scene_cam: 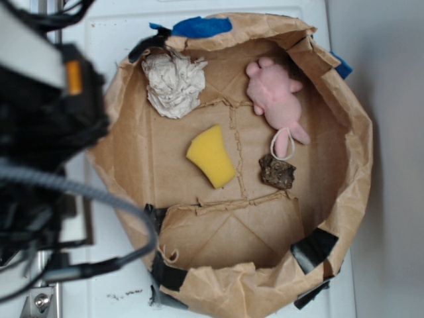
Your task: Grab the pink bunny.
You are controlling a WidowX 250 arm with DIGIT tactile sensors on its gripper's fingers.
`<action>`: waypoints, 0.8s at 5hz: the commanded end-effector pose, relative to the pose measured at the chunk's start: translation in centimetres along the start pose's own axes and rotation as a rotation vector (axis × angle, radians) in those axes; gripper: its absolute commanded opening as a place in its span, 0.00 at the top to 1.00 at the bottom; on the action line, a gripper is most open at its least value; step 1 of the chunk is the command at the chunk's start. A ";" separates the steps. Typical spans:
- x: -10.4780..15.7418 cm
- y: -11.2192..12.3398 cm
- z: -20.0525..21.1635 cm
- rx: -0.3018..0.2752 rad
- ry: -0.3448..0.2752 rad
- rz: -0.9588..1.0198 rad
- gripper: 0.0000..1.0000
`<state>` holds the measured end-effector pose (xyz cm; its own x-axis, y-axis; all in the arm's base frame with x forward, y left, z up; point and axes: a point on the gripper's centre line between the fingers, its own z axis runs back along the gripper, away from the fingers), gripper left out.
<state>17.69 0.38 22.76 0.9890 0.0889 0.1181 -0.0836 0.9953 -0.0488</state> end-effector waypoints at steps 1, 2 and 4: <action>4.6 0.7 -2.3 0.021 -0.016 -0.040 0.00; 6.2 0.3 -3.5 0.026 -0.019 -0.108 0.00; 7.4 -1.2 -5.3 0.131 -0.104 -0.473 0.00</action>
<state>25.64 -0.16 17.05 0.9184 -0.3640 0.1553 0.3461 0.9291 0.1307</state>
